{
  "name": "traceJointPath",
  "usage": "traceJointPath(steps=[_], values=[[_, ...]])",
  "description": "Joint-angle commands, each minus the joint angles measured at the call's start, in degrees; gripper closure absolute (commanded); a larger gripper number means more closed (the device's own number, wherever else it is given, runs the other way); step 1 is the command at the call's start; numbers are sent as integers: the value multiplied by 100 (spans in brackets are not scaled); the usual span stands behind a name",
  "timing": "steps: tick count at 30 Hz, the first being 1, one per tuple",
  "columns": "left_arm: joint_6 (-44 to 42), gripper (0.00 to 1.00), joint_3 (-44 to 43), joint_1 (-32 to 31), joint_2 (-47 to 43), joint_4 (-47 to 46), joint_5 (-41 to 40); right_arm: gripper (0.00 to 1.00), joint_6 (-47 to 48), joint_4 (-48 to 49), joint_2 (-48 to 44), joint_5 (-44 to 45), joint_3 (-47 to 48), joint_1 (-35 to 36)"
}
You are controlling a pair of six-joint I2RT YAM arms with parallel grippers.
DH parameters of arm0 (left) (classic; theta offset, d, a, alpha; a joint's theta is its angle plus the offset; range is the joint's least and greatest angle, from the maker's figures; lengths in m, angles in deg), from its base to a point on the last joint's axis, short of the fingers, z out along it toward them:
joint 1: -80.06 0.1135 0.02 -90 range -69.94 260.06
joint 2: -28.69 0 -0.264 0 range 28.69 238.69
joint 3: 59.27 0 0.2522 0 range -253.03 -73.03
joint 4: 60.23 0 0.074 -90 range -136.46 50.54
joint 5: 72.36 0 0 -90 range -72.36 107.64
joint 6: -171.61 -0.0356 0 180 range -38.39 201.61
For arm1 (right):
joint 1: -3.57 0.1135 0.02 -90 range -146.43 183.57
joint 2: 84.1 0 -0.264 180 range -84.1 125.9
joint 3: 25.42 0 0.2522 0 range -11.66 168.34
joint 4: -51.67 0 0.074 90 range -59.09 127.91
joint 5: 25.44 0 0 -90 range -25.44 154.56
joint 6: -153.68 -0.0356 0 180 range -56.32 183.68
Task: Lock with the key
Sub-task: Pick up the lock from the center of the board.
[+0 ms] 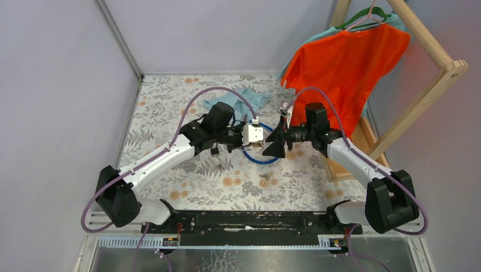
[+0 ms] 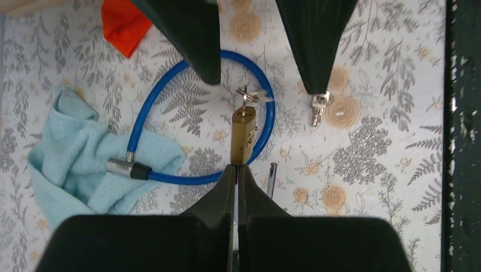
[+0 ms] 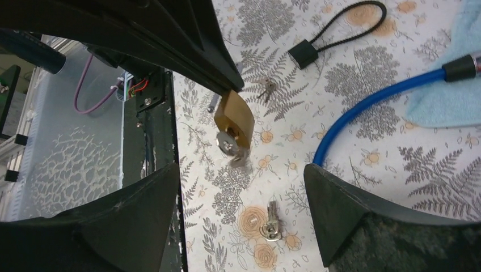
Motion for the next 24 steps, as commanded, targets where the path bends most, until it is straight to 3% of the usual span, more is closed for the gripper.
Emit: traceJointPath(steps=[1,7,12,24], values=[[352,100,-301,16,59,128,461,13,103,205,-267,-65,97,199],[560,100,-358,8,84,127,651,16,564,-84,-263,550,331,557],[645,100,-350,8,80,128,698,25,897,-333,-180,742,507,899],[764,100,-334,-3,77,128,698,79,958,-439,-119,651,598,934]])
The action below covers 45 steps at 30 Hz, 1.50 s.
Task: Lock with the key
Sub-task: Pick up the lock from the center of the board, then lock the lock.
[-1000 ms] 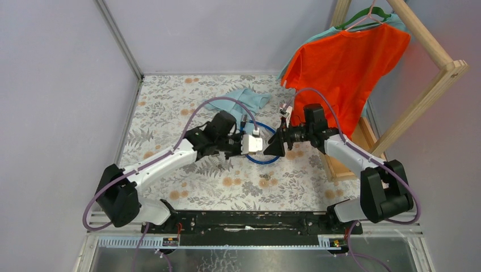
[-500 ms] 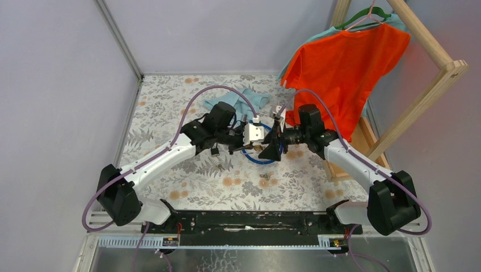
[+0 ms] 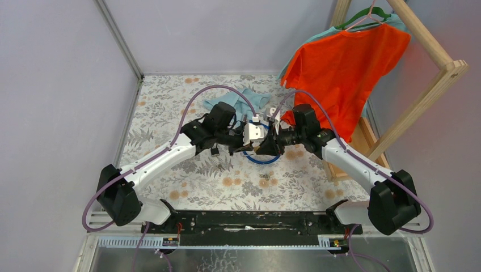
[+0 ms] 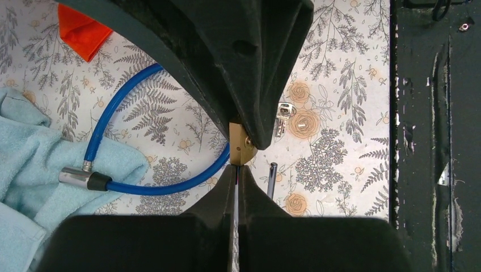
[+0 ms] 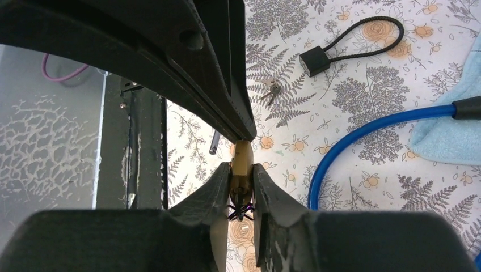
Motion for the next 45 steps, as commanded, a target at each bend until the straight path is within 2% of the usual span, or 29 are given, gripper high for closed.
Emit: traceJointPath(steps=[1,2,4,5,11,15,17,24,34,42,45], values=[[104,100,-148,-4,-9,-47,151,83,130,19,2,1,265,35],[104,100,-149,-6,-16,-47,165,88,128,22,-7,13,273,34],[91,100,-139,-1,-19,-47,203,92,104,28,-37,79,305,40],[64,97,-129,-3,-27,-47,223,93,121,17,-57,123,331,36],[-312,49,-172,36,-66,357,296,98,380,-217,-304,107,375,-122],[-479,32,-176,170,-24,698,455,99,490,-354,-494,-131,371,-278],[-500,28,-169,211,13,745,482,99,503,-401,-541,-285,367,-349],[-255,29,-226,222,118,478,520,99,222,-220,-584,-750,279,-484],[170,55,-408,438,254,439,1046,99,-232,200,-636,-1080,140,-664],[476,54,-418,675,194,266,1535,99,-915,845,-601,-1337,4,-767],[619,59,-461,827,171,228,1826,100,-1234,1135,-600,-1407,-19,-813]])
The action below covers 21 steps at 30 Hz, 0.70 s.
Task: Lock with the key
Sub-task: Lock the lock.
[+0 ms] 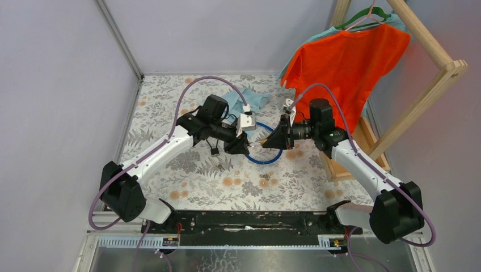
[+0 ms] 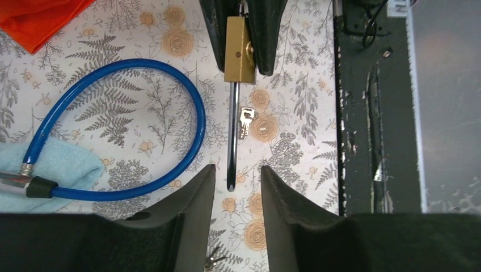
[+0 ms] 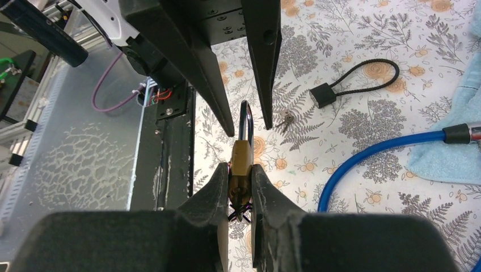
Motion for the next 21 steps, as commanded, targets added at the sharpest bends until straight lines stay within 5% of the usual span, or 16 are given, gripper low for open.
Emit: traceJointPath(steps=[1,8,16,21], values=[[407,61,-222,241,-72,-331,668,100,-622,810,-151,-373,-5,-85],[671,66,-170,368,-155,-482,956,100,-897,1122,-131,-397,-56,-109],[1068,58,74,367,-296,-910,1034,100,-995,1242,-122,-399,-83,-119],[1216,65,33,365,-273,-996,1099,100,-1069,1324,-122,-418,-119,-119]])
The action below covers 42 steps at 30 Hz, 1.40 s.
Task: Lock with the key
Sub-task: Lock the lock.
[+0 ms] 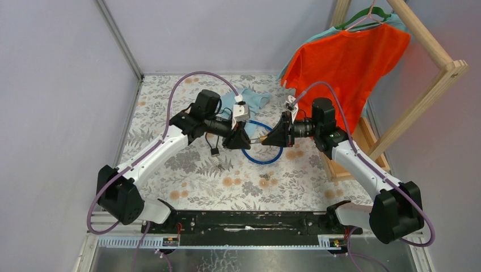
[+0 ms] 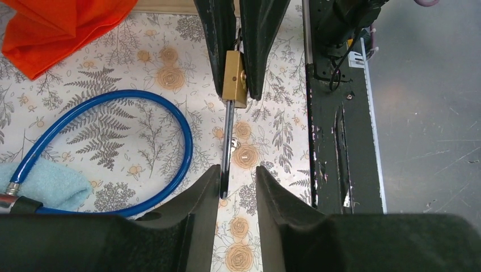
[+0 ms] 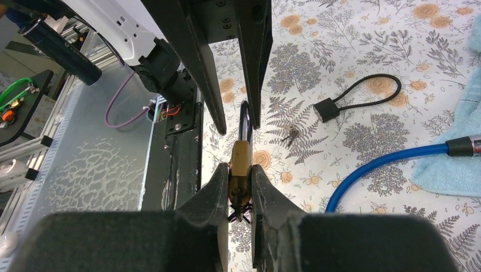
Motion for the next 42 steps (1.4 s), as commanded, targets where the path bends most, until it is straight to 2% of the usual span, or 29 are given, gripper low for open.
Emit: traceJointPath(steps=[1,5,11,16,23,29,34,42], values=[[267,67,-12,13,-55,-426,195,100,-168,428,-124,-220,-3,-26],[326,76,-8,11,20,-425,230,100,-196,449,-122,-212,-4,-27],[307,65,68,8,-11,-427,122,100,-210,464,-122,-219,2,-31],[243,65,177,10,-29,-426,55,100,-199,463,-122,-221,3,-27],[266,76,174,15,8,-425,159,100,-197,456,-133,-199,4,-35],[511,100,30,10,58,-419,473,100,65,334,-82,-173,36,-37],[801,100,-101,4,143,-386,814,99,245,208,-43,-195,145,-40],[1048,100,-143,-23,180,-402,892,100,231,299,-60,-198,70,-29]])
